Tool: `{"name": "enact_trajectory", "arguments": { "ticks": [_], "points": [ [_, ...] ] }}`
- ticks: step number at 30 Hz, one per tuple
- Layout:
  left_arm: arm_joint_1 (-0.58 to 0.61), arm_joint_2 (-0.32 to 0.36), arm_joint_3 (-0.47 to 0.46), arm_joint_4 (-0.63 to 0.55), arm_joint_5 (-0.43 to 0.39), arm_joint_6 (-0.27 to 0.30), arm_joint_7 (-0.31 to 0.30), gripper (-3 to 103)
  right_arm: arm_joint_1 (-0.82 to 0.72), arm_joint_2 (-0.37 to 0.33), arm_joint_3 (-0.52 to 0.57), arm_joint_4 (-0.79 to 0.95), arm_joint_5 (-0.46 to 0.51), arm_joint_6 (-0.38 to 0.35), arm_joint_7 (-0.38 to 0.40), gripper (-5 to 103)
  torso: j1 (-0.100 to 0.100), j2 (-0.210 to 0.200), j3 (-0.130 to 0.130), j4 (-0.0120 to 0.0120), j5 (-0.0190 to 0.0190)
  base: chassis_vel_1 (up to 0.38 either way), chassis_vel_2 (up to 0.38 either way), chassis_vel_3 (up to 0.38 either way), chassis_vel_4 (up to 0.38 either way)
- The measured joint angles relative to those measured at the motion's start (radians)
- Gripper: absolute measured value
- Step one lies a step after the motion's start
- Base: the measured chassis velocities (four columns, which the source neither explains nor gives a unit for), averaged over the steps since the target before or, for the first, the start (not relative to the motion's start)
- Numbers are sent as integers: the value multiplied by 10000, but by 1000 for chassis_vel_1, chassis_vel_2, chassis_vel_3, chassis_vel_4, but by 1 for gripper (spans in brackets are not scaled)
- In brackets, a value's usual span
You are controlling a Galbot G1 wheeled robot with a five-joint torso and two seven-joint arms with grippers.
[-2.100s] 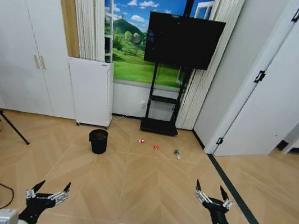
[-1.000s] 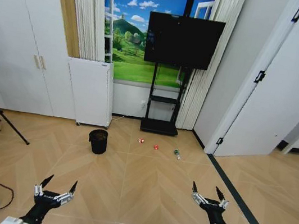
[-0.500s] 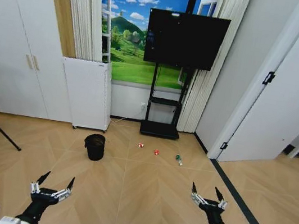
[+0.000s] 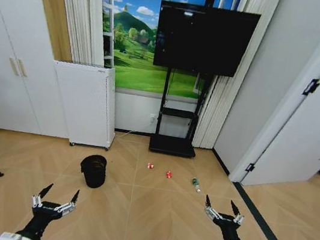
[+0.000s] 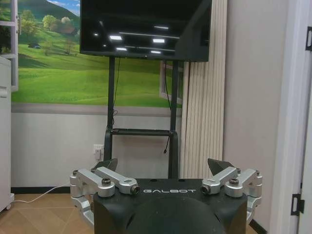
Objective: Pick up the trash bin and place the garbage on the floor into it.
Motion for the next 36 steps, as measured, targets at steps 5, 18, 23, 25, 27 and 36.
{"name": "enact_trajectory", "arguments": {
  "ticks": [5,18,23,25,27,36],
  "points": [
    [-14,0,0,39,3,-15,-1,100,32,-13,-21,-94,16,97,-35,100,-1,-2,1,1,2,-368,343,355,-351],
    [-49,60,-82,141,-48,-65,13,100,95,0,-94,-181,-1,100,-96,100,-3,0,0,2,17,-350,350,347,-348],
    [-49,87,-101,145,-86,-74,18,100,130,0,-100,-218,-6,241,-110,100,-2,0,0,4,21,-351,355,350,-348],
    [-73,154,-119,180,-111,-75,6,100,171,4,-99,-272,-28,427,-91,100,-4,1,-1,3,-1,-352,353,350,-346],
    [-86,195,-136,201,-133,-71,-3,100,178,7,-88,-277,-39,452,-62,100,-2,0,0,1,2,-314,339,339,-335],
    [6,790,-770,578,-757,169,78,100,116,36,124,-355,-164,595,-38,100,5,-2,2,-3,5,-164,184,125,-128]
  ]
}}
